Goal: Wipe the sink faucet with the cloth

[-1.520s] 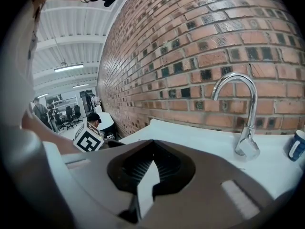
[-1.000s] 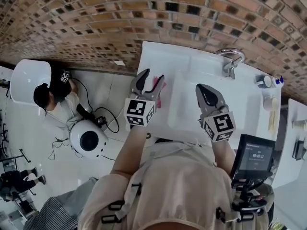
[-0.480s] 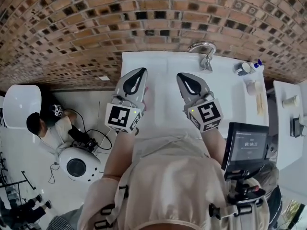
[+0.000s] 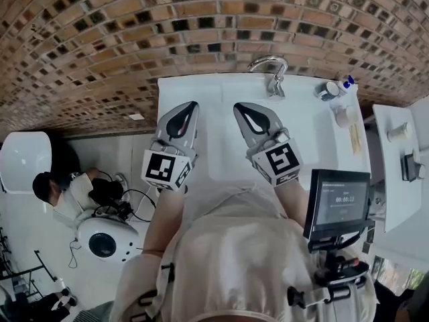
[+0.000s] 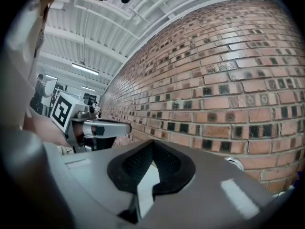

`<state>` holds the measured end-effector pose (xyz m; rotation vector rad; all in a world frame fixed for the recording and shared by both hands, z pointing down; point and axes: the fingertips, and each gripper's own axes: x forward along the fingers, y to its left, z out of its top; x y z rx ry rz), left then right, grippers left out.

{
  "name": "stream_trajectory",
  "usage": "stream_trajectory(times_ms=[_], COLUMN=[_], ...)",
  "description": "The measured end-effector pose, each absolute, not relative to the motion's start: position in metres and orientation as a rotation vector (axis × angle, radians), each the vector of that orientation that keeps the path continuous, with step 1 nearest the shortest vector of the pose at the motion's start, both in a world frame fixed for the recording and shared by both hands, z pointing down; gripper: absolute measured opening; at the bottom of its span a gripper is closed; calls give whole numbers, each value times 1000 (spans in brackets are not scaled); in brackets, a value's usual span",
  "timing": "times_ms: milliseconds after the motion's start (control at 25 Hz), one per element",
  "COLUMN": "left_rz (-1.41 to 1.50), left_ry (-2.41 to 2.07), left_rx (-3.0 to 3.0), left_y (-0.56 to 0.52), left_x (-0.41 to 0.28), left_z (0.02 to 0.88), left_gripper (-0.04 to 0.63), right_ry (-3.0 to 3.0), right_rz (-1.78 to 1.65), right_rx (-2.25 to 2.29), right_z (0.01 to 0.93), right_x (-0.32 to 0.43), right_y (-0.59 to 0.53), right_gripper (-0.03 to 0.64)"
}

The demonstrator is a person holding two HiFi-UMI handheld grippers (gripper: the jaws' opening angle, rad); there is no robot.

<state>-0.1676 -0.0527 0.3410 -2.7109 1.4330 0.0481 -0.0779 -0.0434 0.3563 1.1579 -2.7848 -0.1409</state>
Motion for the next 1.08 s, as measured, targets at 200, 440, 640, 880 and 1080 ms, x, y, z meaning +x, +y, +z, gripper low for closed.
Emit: stream_trajectory(times_ms=[200, 440, 640, 880, 1080], left_rz=[37, 45, 33, 20, 20], left_ry=[1420, 1400, 1387, 1391, 1391], left_rx=[-2727, -2740, -2758, -2772, -2786], left_y=[-54, -56, -57, -60, -64], left_x=[-163, -160, -153, -144, -139], left_z=[345, 346, 350, 354, 356], left_gripper=[3, 3, 3, 3, 3], right_ry=[-2807, -2804, -2804, -2804, -2798], right_rz=[-158, -167, -159, -152, -135], right_rx=[1134, 1152, 1148, 1142, 1143], right_z=[349, 346, 352, 354, 354], right_x=[-84, -82, -80, -71, -67], right_y=[-37, -38, -38, -40, -44], right_gripper=[-9, -9, -9, -9, -9])
